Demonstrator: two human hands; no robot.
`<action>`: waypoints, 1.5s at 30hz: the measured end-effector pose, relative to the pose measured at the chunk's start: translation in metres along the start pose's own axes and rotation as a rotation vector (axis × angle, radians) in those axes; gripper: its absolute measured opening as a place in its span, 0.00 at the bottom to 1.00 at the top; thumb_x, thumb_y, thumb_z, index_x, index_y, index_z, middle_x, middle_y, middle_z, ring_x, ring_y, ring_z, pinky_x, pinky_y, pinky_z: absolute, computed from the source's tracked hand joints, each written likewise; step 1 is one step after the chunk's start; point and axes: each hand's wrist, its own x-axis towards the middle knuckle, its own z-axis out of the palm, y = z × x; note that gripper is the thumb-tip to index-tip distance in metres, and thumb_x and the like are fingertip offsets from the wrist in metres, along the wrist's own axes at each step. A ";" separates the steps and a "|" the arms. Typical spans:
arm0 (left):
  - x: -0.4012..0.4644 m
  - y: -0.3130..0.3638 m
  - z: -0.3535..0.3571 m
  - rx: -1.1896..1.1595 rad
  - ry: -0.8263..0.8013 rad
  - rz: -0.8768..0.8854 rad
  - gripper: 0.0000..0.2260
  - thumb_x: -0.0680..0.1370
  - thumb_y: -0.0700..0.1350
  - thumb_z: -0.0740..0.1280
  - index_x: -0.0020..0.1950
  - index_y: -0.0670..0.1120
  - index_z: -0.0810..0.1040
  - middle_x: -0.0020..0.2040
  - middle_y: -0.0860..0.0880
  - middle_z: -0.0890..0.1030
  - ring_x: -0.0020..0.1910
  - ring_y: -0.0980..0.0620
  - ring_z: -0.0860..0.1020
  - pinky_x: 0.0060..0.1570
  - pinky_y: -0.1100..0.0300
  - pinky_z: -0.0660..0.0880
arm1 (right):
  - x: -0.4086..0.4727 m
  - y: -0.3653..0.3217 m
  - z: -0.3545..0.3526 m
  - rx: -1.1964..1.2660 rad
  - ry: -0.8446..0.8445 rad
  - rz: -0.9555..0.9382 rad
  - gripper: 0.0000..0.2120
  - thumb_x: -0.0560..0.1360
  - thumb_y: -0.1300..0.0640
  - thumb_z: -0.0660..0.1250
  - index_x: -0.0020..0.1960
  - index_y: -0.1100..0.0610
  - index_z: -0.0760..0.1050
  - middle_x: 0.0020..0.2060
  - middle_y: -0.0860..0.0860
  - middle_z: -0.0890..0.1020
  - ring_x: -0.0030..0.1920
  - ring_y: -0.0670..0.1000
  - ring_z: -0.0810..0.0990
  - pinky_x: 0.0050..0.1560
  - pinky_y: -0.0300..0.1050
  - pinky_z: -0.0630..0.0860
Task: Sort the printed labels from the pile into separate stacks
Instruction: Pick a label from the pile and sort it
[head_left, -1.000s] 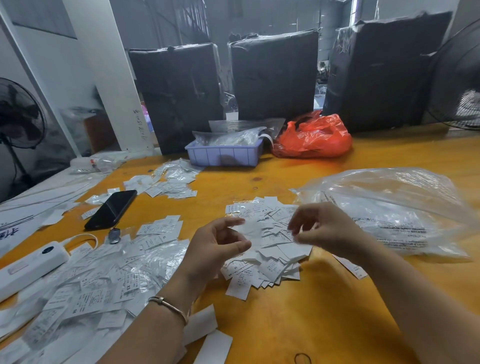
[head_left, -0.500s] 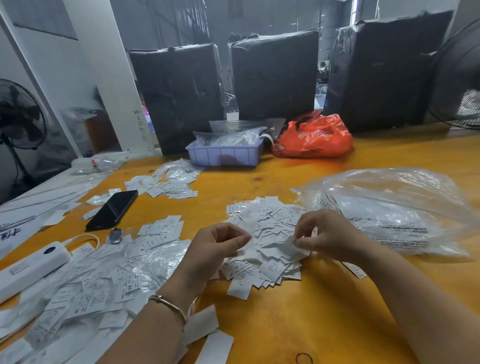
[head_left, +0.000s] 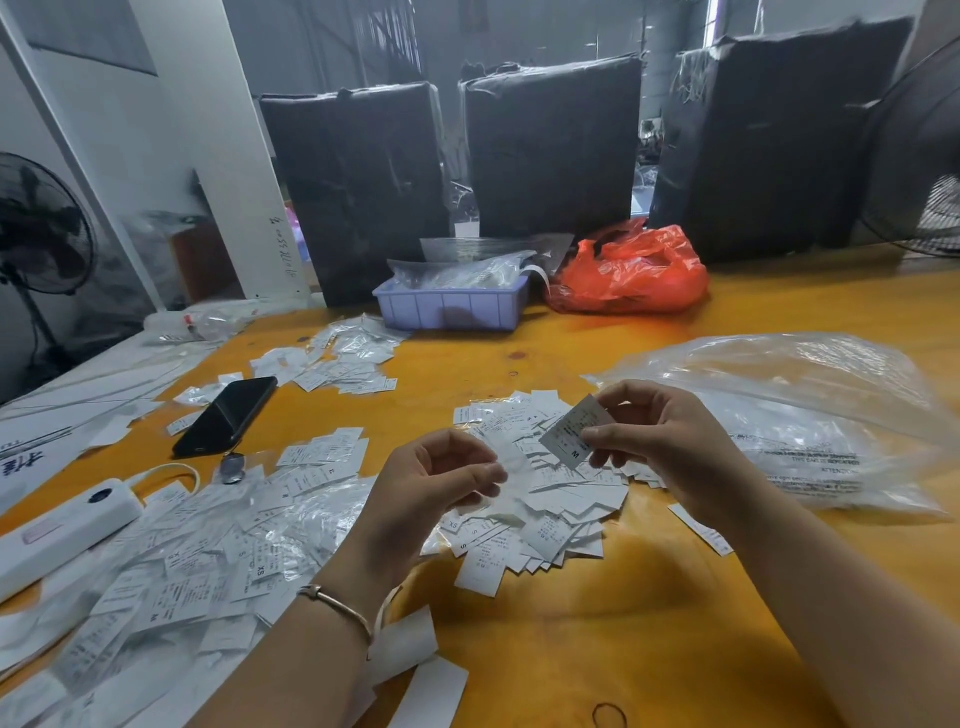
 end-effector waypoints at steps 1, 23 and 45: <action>0.000 -0.001 0.000 0.014 0.006 0.004 0.04 0.70 0.42 0.77 0.43 0.45 0.84 0.40 0.45 0.84 0.38 0.52 0.81 0.40 0.62 0.78 | 0.000 -0.001 0.000 0.012 -0.001 0.003 0.12 0.65 0.69 0.74 0.46 0.63 0.76 0.36 0.59 0.83 0.30 0.54 0.79 0.31 0.38 0.73; -0.007 0.004 0.011 0.136 -0.061 0.161 0.07 0.68 0.44 0.76 0.38 0.43 0.82 0.32 0.47 0.82 0.32 0.53 0.79 0.35 0.64 0.76 | -0.008 -0.006 0.012 -0.038 0.074 -0.163 0.32 0.73 0.67 0.69 0.72 0.47 0.65 0.34 0.57 0.84 0.33 0.52 0.80 0.34 0.38 0.74; -0.004 0.010 0.002 -0.372 0.003 0.022 0.06 0.69 0.37 0.72 0.35 0.45 0.79 0.43 0.41 0.84 0.45 0.45 0.84 0.42 0.59 0.80 | -0.018 -0.009 0.031 -0.300 -0.299 0.134 0.18 0.71 0.41 0.69 0.48 0.55 0.84 0.43 0.51 0.86 0.46 0.52 0.82 0.41 0.40 0.74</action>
